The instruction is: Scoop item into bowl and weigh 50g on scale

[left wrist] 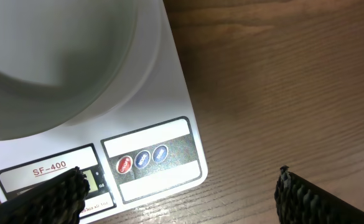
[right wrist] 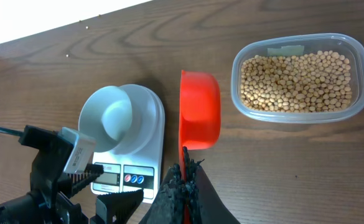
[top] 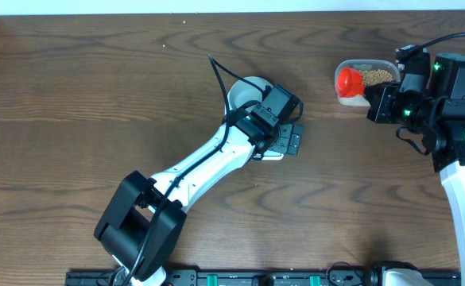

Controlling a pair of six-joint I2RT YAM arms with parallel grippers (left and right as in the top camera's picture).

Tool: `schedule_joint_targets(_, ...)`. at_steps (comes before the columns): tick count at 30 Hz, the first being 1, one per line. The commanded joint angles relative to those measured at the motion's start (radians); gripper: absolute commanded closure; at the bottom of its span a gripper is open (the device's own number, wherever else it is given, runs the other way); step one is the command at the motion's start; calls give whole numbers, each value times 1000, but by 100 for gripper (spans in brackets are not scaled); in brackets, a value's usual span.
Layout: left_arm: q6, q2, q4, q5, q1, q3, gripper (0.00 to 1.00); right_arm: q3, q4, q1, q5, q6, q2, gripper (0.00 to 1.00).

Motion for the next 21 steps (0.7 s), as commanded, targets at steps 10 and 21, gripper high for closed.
schedule_joint_targets(10, 1, -4, 31, -3, 4, -5, 2, 13, -2, -3, -3, -23, 0, 99)
schedule_joint_targets(21, -10, 2, 27, 57, -39, -5, 2, 13, -2, -3, -3, -23, 0, 99)
